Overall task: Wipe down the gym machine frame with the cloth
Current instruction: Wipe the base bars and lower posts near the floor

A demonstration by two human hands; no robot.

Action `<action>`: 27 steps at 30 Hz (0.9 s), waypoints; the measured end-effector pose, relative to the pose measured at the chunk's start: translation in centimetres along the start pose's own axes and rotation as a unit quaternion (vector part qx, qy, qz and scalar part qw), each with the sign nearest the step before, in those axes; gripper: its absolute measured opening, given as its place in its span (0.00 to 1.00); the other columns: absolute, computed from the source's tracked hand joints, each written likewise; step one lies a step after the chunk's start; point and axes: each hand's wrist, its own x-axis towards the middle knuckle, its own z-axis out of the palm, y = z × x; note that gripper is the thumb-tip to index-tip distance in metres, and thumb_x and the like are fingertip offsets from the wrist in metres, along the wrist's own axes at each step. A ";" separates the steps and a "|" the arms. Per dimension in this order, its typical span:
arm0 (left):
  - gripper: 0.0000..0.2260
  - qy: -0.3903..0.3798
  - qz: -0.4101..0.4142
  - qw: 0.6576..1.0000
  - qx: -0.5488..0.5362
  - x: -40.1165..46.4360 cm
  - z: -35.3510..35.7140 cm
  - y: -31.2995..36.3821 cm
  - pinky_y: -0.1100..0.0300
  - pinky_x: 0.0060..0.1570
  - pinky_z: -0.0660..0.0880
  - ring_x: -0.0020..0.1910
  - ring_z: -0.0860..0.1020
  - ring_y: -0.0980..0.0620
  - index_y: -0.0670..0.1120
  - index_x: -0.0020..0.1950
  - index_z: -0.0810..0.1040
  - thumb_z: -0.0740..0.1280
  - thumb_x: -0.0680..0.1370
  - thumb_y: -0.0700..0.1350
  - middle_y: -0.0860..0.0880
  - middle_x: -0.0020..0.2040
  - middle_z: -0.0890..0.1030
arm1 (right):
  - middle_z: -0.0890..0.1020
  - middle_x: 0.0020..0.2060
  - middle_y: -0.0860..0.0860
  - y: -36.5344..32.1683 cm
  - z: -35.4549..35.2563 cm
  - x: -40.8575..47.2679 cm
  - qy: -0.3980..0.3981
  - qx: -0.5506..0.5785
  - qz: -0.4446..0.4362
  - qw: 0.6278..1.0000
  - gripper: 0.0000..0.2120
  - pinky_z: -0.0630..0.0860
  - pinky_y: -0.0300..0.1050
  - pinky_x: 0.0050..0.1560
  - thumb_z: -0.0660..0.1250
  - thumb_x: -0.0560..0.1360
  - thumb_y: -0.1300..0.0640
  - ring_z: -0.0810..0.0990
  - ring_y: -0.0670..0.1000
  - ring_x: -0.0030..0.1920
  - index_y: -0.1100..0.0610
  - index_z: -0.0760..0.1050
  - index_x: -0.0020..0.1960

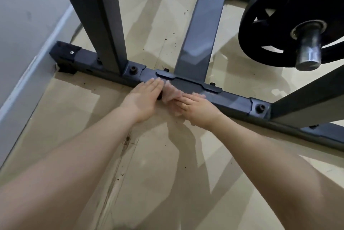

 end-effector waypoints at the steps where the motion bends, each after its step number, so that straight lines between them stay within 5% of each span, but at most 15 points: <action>1: 0.30 -0.005 -0.005 1.000 0.010 -0.2 0.4 -0.3 0.58 0.73 0.42 0.77 0.44 0.53 0.46 0.78 0.43 0.53 0.78 0.35 0.49 0.78 0.44 | 0.59 0.76 0.52 0.3 -0.1 -0.9 -0.019 0.018 0.002 1.000 0.26 0.38 0.50 0.73 0.60 0.80 0.56 0.51 0.52 0.77 0.57 0.59 0.76; 3: 0.31 -0.005 -0.007 1.000 0.007 -0.4 1.3 -0.3 0.57 0.73 0.41 0.76 0.43 0.52 0.47 0.78 0.43 0.54 0.78 0.35 0.49 0.78 0.43 | 0.77 0.64 0.52 1.5 0.0 -3.3 0.020 0.017 -0.002 1.000 0.22 0.63 0.46 0.70 0.73 0.70 0.58 0.72 0.49 0.68 0.58 0.77 0.63; 5: 0.34 0.016 -0.027 0.999 -0.012 -0.3 1.9 0.5 0.56 0.73 0.41 0.76 0.43 0.51 0.51 0.78 0.43 0.56 0.77 0.36 0.48 0.78 0.43 | 0.85 0.49 0.54 2.6 0.9 -5.8 0.157 0.100 -0.020 0.982 0.21 0.80 0.51 0.50 0.82 0.57 0.66 0.84 0.54 0.52 0.60 0.84 0.49; 7: 0.37 0.031 -0.069 0.997 -0.015 0.0 2.4 1.9 0.54 0.73 0.42 0.76 0.43 0.49 0.55 0.77 0.40 0.58 0.76 0.37 0.47 0.78 0.43 | 0.85 0.46 0.55 2.5 0.2 -6.3 0.159 0.151 -0.009 0.976 0.21 0.81 0.54 0.42 0.83 0.54 0.66 0.84 0.57 0.48 0.61 0.84 0.46; 10: 0.39 0.037 -0.097 0.995 -0.005 0.6 2.9 4.2 0.54 0.72 0.40 0.76 0.39 0.47 0.58 0.76 0.38 0.60 0.76 0.39 0.45 0.77 0.39 | 0.84 0.51 0.56 1.8 -0.4 -5.4 0.165 0.173 0.033 0.971 0.21 0.81 0.59 0.45 0.82 0.58 0.65 0.83 0.59 0.53 0.60 0.84 0.50; 12: 0.39 0.065 -0.058 0.996 -0.001 1.0 3.2 5.5 0.54 0.72 0.37 0.76 0.38 0.48 0.55 0.77 0.39 0.61 0.75 0.39 0.46 0.77 0.37 | 0.82 0.56 0.58 1.3 0.4 -6.2 0.157 0.172 0.074 0.970 0.25 0.77 0.69 0.45 0.79 0.59 0.70 0.80 0.63 0.56 0.62 0.82 0.55; 14: 0.37 0.088 -0.004 0.996 0.006 1.4 3.5 6.6 0.55 0.72 0.37 0.76 0.40 0.48 0.51 0.77 0.41 0.60 0.76 0.39 0.47 0.78 0.39 | 0.79 0.59 0.63 0.8 1.9 -8.7 0.168 0.179 0.162 0.956 0.28 0.76 0.67 0.48 0.74 0.59 0.76 0.79 0.65 0.57 0.67 0.78 0.59; 17: 0.34 0.075 0.046 0.996 0.019 2.1 4.2 8.4 0.53 0.73 0.40 0.76 0.43 0.47 0.49 0.78 0.43 0.59 0.78 0.42 0.46 0.78 0.43 | 0.74 0.61 0.70 -0.2 3.5 -10.9 0.144 0.235 0.389 0.879 0.30 0.76 0.63 0.55 0.68 0.61 0.81 0.76 0.69 0.60 0.73 0.72 0.63; 19: 0.33 0.058 0.041 0.997 0.014 2.4 4.4 9.4 0.52 0.73 0.40 0.76 0.43 0.45 0.50 0.78 0.45 0.60 0.78 0.44 0.45 0.78 0.43 | 0.70 0.65 0.70 -0.7 3.3 -9.4 0.127 0.262 0.474 0.831 0.25 0.70 0.60 0.64 0.65 0.68 0.76 0.71 0.68 0.66 0.72 0.69 0.66; 23: 0.32 0.034 0.037 0.999 0.007 2.5 3.8 9.8 0.51 0.73 0.41 0.76 0.44 0.44 0.53 0.77 0.51 0.61 0.76 0.42 0.44 0.78 0.44 | 0.62 0.73 0.64 -1.1 2.7 -7.0 0.108 0.265 0.416 0.863 0.25 0.57 0.52 0.73 0.50 0.76 0.69 0.60 0.61 0.74 0.67 0.59 0.73; 27: 0.35 -0.002 0.053 0.998 0.045 2.5 3.5 9.5 0.50 0.73 0.43 0.76 0.43 0.42 0.55 0.77 0.47 0.63 0.77 0.46 0.43 0.78 0.42 | 0.76 0.58 0.70 0.3 3.7 -10.5 0.139 0.203 0.472 0.846 0.22 0.75 0.63 0.56 0.59 0.67 0.79 0.77 0.69 0.57 0.75 0.73 0.60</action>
